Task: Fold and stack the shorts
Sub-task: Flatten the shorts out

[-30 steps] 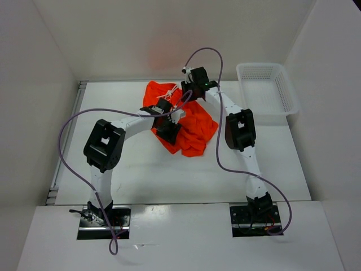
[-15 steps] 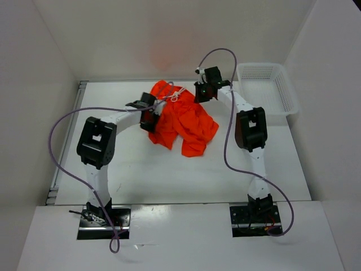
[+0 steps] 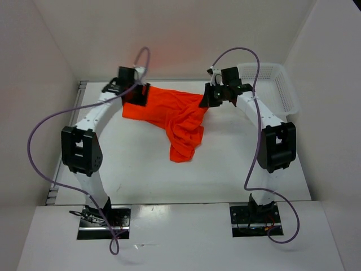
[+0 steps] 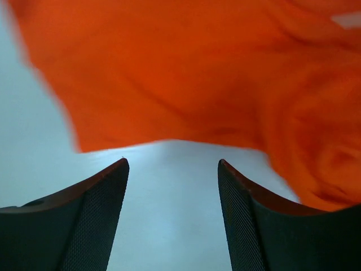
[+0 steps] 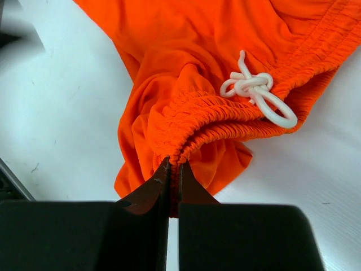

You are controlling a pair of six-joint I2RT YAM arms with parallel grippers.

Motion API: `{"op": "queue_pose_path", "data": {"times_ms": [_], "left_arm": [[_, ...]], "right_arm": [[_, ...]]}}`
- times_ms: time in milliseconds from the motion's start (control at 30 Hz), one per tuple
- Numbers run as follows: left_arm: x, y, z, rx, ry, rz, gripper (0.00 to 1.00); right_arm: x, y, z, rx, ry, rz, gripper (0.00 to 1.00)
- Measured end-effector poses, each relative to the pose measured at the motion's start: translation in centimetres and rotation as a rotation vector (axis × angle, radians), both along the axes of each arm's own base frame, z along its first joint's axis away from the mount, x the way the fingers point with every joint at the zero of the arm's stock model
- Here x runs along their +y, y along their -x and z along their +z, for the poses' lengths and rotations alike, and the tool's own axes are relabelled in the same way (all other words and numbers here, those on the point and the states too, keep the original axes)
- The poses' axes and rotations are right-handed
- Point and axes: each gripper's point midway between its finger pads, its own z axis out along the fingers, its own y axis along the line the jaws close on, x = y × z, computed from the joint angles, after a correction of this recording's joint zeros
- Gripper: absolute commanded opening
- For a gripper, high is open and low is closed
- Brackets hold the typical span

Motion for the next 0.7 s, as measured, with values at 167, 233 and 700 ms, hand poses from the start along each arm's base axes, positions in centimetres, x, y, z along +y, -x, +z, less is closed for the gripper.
{"op": "queue_pose_path", "data": {"times_ms": [167, 233, 700], "left_arm": [[-14.9, 13.6, -7.1, 0.286, 0.012, -0.434, 0.76], [-16.9, 18.9, -10.0, 0.416, -0.007, -0.540, 0.78], [-21.3, 22.1, -16.2, 0.465, -0.094, -0.660, 0.57]], "right_arm": [[-0.5, -0.4, -0.3, 0.015, -0.010, -0.027, 0.00], [-1.1, -0.9, -0.8, 0.019, -0.005, -0.046, 0.00], [-3.8, -2.5, -2.3, 0.033, 0.023, -0.117, 0.00]]}}
